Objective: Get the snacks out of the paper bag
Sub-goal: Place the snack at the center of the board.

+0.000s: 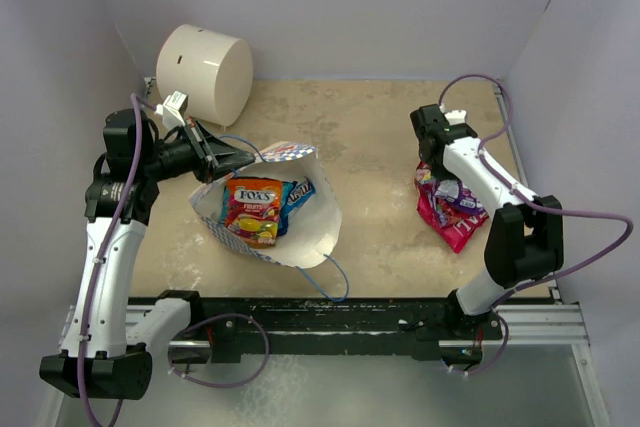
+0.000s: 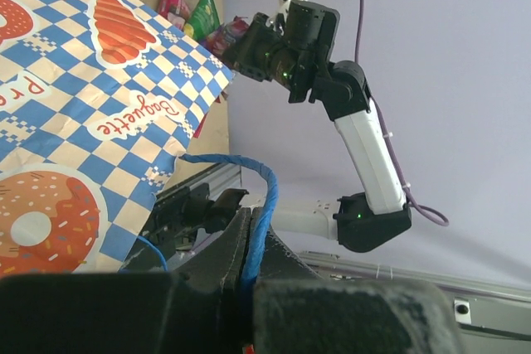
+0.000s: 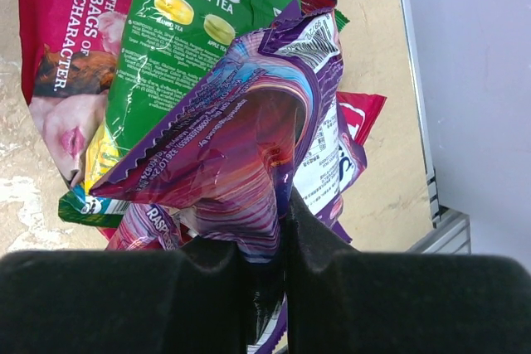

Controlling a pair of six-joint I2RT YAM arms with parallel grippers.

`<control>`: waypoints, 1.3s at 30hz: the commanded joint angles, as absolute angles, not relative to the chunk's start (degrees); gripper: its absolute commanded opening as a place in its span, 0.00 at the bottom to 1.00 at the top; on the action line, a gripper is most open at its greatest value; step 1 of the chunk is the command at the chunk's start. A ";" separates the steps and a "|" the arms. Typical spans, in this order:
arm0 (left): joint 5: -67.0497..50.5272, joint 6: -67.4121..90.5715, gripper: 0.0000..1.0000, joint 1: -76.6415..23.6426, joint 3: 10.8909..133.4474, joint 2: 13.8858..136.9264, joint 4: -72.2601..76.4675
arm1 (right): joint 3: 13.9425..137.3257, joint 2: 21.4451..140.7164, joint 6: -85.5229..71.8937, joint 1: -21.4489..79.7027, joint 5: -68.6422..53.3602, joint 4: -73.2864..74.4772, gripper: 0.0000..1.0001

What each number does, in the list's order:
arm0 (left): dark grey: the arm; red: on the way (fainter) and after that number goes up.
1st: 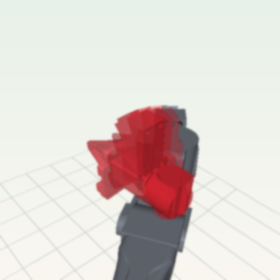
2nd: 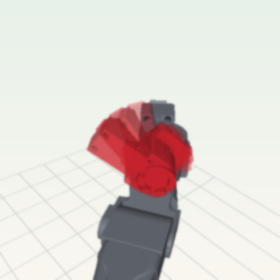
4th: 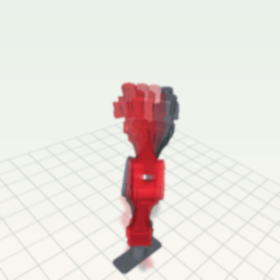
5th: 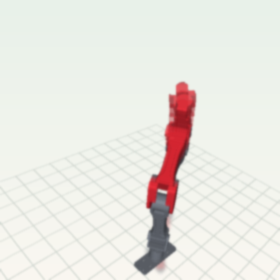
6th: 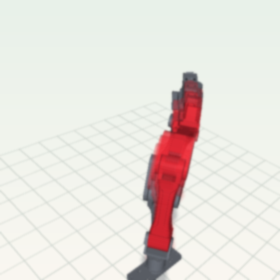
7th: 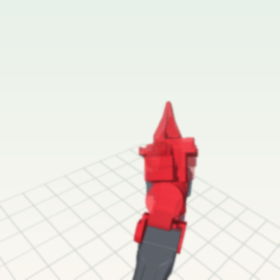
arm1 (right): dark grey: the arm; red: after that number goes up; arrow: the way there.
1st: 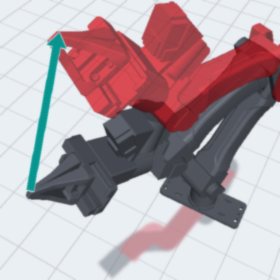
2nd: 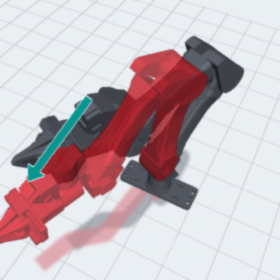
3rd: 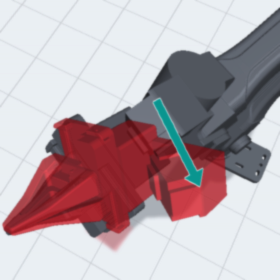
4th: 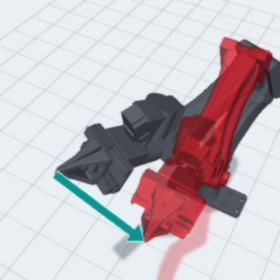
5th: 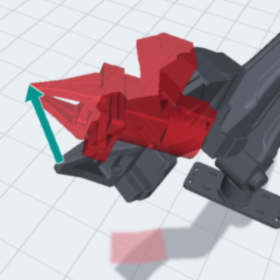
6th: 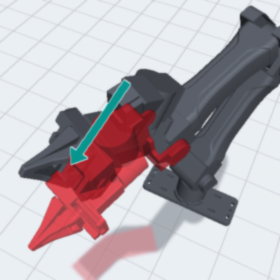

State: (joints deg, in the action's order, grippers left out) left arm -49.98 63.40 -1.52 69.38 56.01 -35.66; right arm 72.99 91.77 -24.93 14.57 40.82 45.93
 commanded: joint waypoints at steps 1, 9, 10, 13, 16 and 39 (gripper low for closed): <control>-53.04 61.27 0.00 -1.67 69.09 54.13 -35.43 | 70.49 92.71 -24.57 14.41 35.70 39.65 0.10; -53.54 58.10 0.00 -1.68 68.82 52.76 -39.16 | 66.22 94.34 -24.30 14.33 31.74 34.39 0.20; -53.66 58.00 0.00 -1.67 69.06 52.69 -39.24 | 66.01 94.78 -24.34 14.33 31.21 34.10 0.22; -53.66 57.29 0.00 -1.72 70.08 52.68 -39.96 | 67.03 95.12 -24.62 14.33 29.64 35.04 0.30; -53.85 57.29 0.00 -1.73 70.16 52.18 -40.80 | 68.78 93.84 -25.36 14.33 28.21 37.77 0.40; -56.62 55.34 0.00 -1.74 66.66 47.09 -43.98 | 78.84 74.67 -20.59 14.86 11.52 50.79 0.75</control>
